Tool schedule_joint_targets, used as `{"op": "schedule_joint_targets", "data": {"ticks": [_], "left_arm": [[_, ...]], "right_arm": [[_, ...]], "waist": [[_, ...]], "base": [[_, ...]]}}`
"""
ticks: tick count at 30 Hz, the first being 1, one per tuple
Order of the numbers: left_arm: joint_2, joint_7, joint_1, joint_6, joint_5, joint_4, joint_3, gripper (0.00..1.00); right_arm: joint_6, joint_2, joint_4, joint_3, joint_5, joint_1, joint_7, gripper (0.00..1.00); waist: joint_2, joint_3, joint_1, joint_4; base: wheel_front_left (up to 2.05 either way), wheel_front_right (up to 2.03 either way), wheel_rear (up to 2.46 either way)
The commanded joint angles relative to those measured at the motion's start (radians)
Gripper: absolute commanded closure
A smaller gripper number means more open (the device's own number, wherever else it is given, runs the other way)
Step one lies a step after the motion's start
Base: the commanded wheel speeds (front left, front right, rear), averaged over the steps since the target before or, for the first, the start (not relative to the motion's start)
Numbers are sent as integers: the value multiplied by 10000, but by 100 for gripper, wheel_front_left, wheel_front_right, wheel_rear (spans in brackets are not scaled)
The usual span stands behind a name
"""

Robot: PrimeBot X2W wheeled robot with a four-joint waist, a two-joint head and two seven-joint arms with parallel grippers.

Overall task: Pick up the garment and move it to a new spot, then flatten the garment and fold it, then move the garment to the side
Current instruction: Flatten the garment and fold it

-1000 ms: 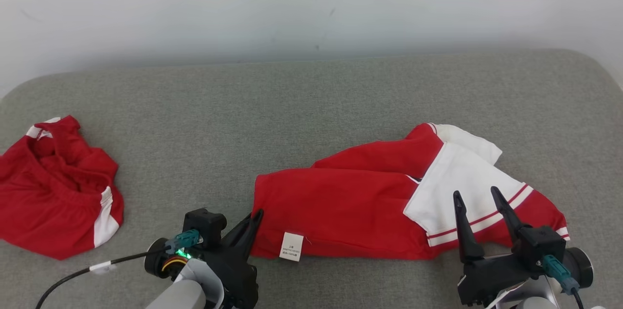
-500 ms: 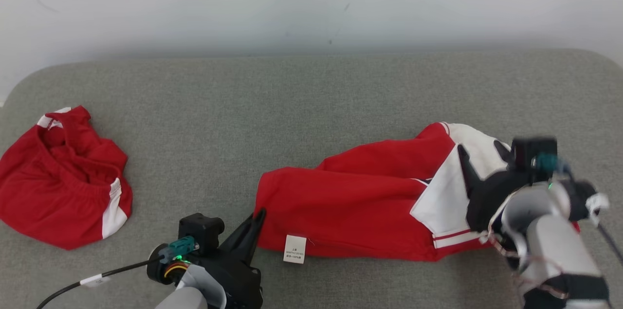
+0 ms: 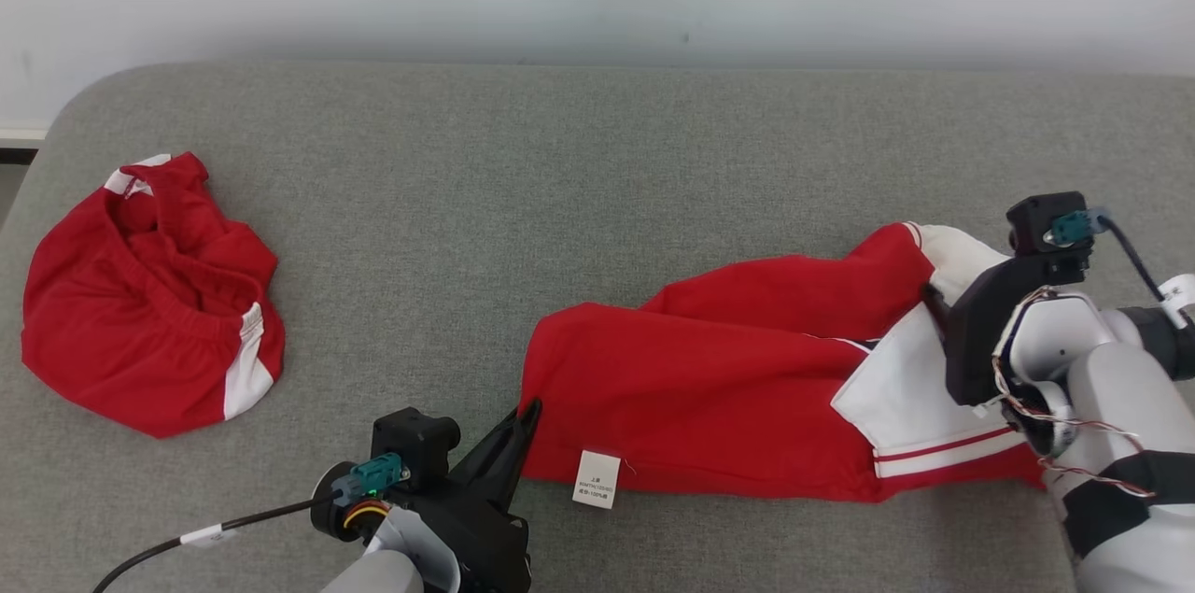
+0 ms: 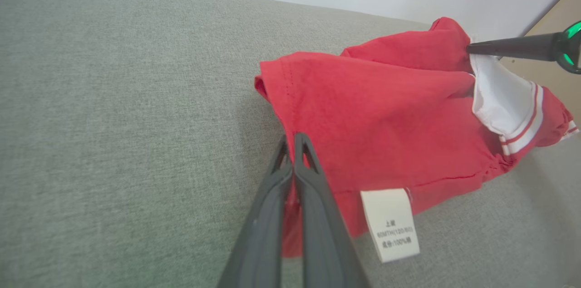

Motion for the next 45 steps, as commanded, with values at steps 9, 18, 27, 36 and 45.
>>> {"op": "schedule_joint_targets", "data": {"ticks": [9, 18, 27, 36, 45], "left_arm": [[110, 33, 90, 96, 34, -189, -46, 100], [273, 54, 78, 176, 16, -380, -52, 100], [401, 75, -114, 254, 19, -490, -23, 100], [459, -201, -195, 346, -176, -739, 380, 100], [804, 102, -774, -99, -1644, -1778, 1697, 100]], "right_arm": [[-22, -1062, -826, 754, 1711, 307, 1327, 0], [-22, -1872, -1548, 1818, 3188, 604, 1379, 0], [-22, -2155, -1342, 2356, 3070, 119, 487, 100], [-22, -1827, -1423, 1572, 2649, -255, -788, 100], [-23, -1395, -2737, 410, 2122, -740, -1865, 100]], "waist": [[-1, 39, -1, -141], [-1, 262, -1, -271], [-1, 487, -1, -336], [-1, 344, -1, -426], [-1, -119, -1, -755]], "base": [[0, 0, 0], [0, 0, 0], [0, 0, 0], [0, 0, 0], [0, 0, 0]]}}
